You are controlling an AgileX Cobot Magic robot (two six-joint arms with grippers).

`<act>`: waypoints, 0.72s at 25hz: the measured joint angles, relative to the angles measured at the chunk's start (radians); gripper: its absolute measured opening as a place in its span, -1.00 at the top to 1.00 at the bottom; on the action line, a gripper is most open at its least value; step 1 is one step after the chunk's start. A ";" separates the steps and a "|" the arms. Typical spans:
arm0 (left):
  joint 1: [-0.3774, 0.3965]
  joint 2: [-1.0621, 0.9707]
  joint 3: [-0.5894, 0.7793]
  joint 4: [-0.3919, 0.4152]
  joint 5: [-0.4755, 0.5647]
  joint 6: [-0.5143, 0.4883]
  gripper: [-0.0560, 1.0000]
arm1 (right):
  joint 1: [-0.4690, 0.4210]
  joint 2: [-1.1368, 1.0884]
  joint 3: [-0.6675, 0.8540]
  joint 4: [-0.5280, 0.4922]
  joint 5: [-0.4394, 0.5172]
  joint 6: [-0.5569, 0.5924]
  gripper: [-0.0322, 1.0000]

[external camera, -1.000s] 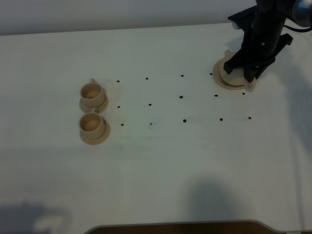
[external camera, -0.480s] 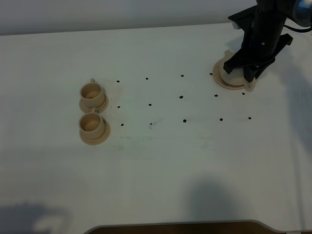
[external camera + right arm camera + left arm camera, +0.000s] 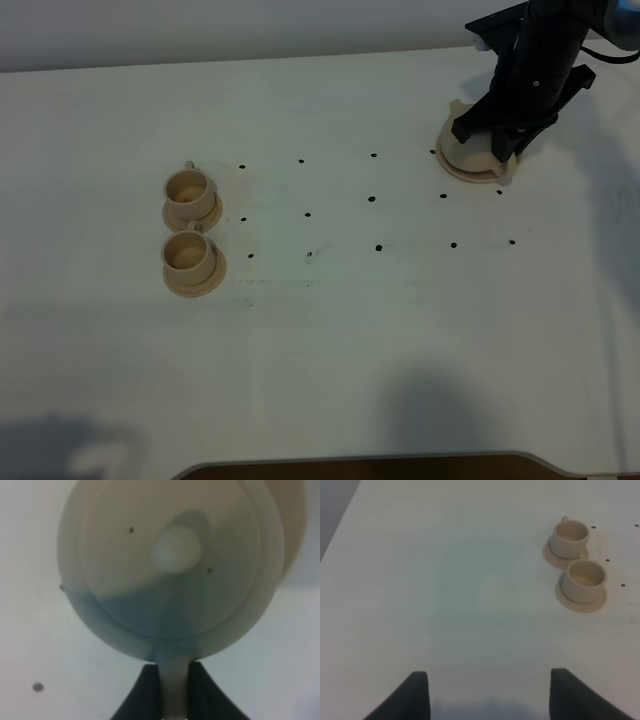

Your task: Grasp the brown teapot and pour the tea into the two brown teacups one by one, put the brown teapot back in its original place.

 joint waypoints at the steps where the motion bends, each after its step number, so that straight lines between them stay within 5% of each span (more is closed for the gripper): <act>1: 0.000 0.000 0.000 0.000 0.000 0.000 -0.16 | 0.000 0.000 0.000 0.005 -0.009 0.000 0.71; 8: 0.000 0.000 0.000 0.000 0.000 0.000 -0.16 | 0.017 -0.055 0.002 0.048 -0.055 -0.027 0.71; 18: 0.000 0.000 0.000 0.000 0.000 0.000 -0.16 | 0.212 -0.066 0.002 0.044 -0.173 -0.055 0.71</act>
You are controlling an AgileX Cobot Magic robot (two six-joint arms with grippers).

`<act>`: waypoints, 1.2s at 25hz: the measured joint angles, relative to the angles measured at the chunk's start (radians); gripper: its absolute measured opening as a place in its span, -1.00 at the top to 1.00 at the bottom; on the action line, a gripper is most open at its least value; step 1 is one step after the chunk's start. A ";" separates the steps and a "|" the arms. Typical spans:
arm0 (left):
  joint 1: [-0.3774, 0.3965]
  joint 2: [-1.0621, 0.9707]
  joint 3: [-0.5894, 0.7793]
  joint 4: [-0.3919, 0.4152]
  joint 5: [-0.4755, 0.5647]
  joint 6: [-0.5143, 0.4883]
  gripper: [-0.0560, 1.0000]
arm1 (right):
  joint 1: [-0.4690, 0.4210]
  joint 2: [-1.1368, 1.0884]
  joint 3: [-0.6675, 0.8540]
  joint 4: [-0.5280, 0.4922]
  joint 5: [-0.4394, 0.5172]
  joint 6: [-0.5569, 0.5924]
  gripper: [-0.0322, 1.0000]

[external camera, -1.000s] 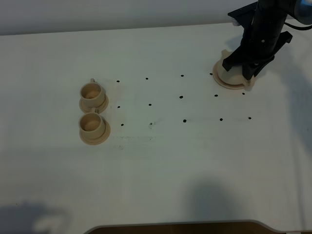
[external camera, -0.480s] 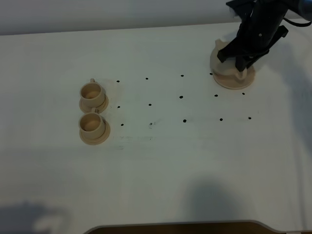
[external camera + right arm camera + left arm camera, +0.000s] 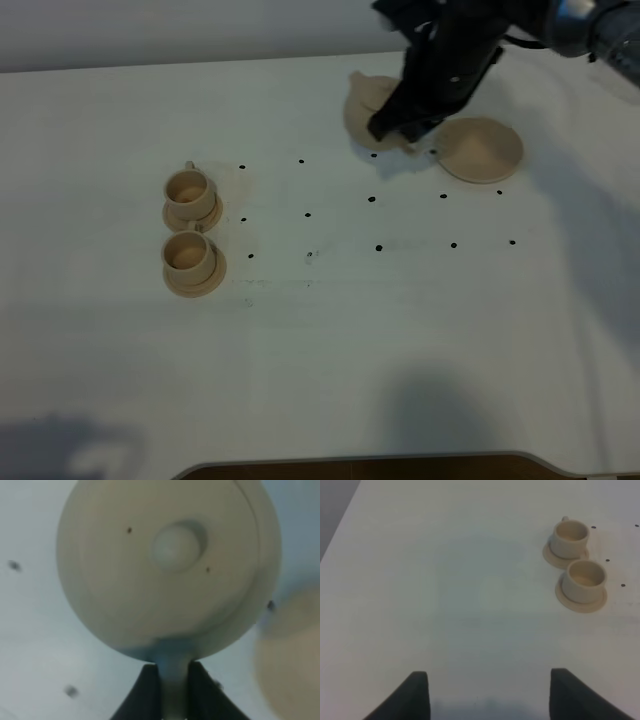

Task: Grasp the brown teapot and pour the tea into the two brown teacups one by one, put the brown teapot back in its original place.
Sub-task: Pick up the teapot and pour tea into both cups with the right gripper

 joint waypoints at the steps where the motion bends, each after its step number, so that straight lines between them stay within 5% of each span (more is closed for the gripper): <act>1: 0.000 0.000 0.000 0.000 0.000 0.000 -0.16 | 0.023 0.000 0.000 -0.010 -0.015 0.000 0.71; 17: 0.000 0.000 0.000 0.000 0.000 0.000 -0.16 | 0.287 0.046 0.000 -0.281 -0.177 0.014 0.71; 30: 0.000 0.000 0.000 0.000 0.000 0.000 -0.16 | 0.406 0.167 -0.109 -0.522 -0.157 0.050 0.71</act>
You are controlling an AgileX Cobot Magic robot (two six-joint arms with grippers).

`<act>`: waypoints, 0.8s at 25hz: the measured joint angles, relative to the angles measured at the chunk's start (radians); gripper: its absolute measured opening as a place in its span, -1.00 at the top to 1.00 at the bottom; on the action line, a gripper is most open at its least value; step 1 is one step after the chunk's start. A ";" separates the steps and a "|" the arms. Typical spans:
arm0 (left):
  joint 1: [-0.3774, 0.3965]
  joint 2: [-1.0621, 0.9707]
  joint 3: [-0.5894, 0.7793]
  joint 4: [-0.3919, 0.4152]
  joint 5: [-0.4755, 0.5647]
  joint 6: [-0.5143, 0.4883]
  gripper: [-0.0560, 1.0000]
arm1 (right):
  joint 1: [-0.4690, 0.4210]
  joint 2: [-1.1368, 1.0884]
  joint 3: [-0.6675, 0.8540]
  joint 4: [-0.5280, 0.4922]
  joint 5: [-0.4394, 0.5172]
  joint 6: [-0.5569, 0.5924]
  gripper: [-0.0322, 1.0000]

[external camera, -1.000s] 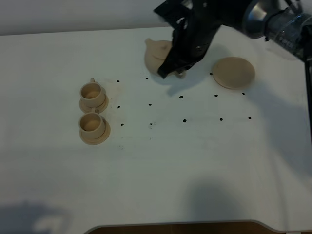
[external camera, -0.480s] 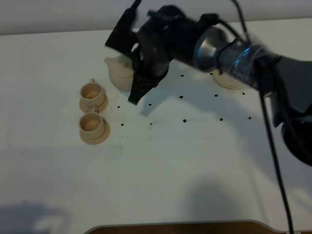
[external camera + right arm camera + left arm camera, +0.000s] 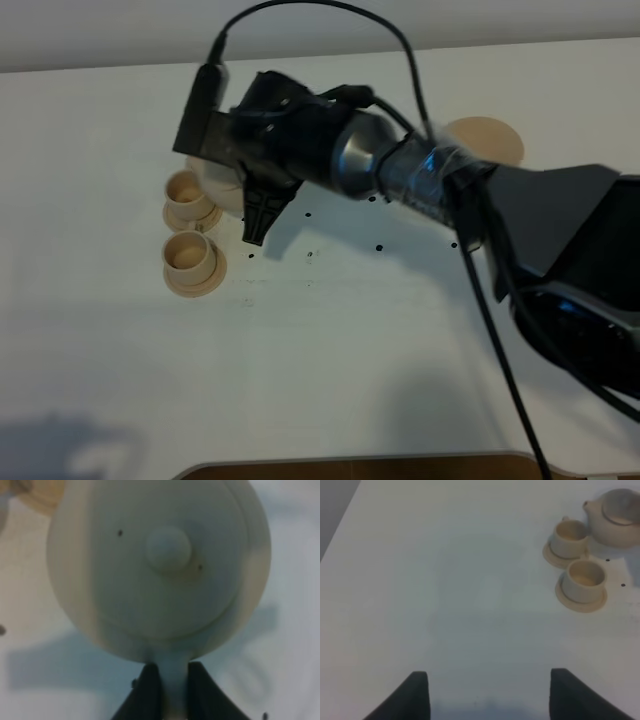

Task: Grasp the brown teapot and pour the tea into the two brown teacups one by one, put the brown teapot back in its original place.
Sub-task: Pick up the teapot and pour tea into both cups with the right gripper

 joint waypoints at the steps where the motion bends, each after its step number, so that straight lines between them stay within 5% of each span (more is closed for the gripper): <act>1: 0.000 0.000 0.000 0.000 0.000 0.000 -0.16 | 0.004 0.009 -0.015 -0.020 0.010 0.000 0.71; 20: 0.000 0.000 0.000 0.000 0.000 0.000 -0.16 | 0.052 0.041 -0.050 -0.232 0.065 -0.006 0.71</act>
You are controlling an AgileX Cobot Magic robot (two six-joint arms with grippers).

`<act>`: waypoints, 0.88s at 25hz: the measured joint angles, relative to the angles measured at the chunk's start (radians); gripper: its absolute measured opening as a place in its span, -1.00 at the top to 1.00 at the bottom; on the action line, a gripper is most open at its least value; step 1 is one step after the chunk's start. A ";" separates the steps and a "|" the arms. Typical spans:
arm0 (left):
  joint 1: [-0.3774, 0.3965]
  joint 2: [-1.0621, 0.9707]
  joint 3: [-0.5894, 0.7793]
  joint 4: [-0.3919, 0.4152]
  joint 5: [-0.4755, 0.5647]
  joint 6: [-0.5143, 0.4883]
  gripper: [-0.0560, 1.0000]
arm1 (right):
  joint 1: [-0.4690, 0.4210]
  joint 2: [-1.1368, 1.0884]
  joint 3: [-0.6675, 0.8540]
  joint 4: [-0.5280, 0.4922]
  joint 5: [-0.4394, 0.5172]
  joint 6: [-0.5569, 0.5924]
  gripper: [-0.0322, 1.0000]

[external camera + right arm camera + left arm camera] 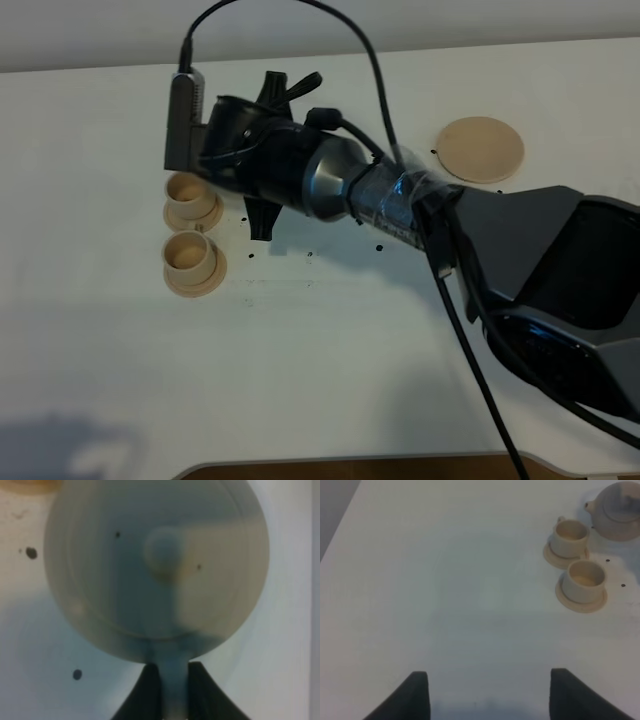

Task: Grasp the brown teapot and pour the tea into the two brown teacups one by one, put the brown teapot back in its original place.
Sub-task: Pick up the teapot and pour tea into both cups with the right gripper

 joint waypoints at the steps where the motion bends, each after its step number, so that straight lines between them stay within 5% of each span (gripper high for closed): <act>1: 0.000 0.000 0.000 0.000 0.000 0.000 -0.16 | 0.005 0.000 0.000 -0.016 -0.001 0.000 0.71; 11: 0.000 0.000 0.000 0.000 0.000 0.000 -0.16 | 0.041 0.049 -0.002 -0.180 0.014 0.010 0.71; 22: 0.000 0.000 0.000 0.000 0.000 0.000 -0.16 | 0.048 0.049 -0.002 -0.229 0.025 -0.025 0.71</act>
